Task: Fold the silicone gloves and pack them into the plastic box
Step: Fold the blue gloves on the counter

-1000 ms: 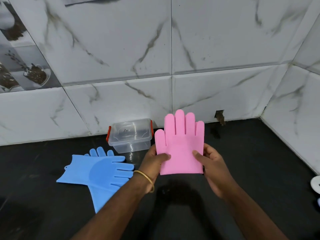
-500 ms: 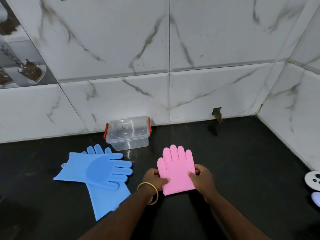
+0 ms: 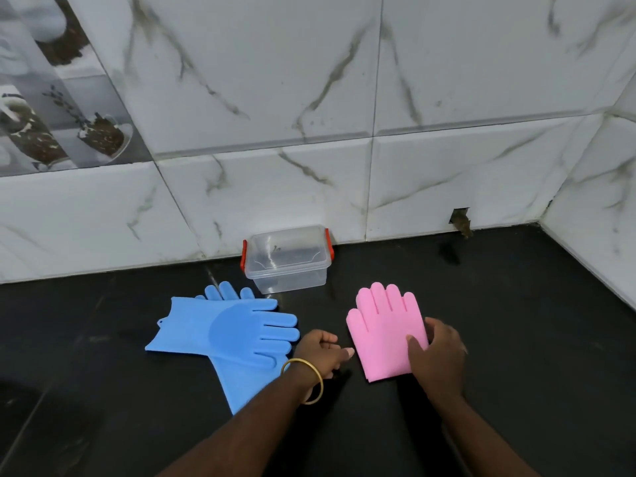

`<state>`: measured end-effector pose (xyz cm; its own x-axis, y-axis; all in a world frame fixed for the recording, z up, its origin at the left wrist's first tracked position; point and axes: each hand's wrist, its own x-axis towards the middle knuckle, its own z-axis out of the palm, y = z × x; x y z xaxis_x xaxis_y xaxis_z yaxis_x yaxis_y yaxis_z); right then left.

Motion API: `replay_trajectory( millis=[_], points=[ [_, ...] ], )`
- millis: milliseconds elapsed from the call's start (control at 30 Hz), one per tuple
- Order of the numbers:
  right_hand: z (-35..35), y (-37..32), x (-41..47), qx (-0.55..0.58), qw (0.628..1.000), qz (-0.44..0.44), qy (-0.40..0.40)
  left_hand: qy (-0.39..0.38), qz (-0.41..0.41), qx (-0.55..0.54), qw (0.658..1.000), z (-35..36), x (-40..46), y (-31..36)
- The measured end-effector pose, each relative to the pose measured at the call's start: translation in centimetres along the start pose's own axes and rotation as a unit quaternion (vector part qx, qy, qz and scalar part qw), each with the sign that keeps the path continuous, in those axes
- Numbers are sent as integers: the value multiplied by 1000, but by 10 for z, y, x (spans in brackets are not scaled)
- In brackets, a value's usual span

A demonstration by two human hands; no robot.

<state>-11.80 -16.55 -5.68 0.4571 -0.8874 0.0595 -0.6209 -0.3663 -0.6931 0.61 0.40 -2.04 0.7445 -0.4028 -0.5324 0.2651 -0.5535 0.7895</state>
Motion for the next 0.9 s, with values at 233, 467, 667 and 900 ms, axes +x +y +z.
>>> replay_trajectory(
  millis=[233, 467, 667, 900],
  points=[
    [57, -87, -72, 92, 993, -68, -28, 20, 9, -86, 996, -85, -5, -46],
    [125, -170, -122, -74, 924, -326, -188, 0, -62, -94, 994, -184, -5, -85],
    [159, -195, -118, -254, 835, -412, -262, 20, -55, 24, 998, -203, -3, -98],
    [158, -206, -111, -260, 844, -415, -220, 77, 41, 81, 993, -185, -7, -96]
  ],
)
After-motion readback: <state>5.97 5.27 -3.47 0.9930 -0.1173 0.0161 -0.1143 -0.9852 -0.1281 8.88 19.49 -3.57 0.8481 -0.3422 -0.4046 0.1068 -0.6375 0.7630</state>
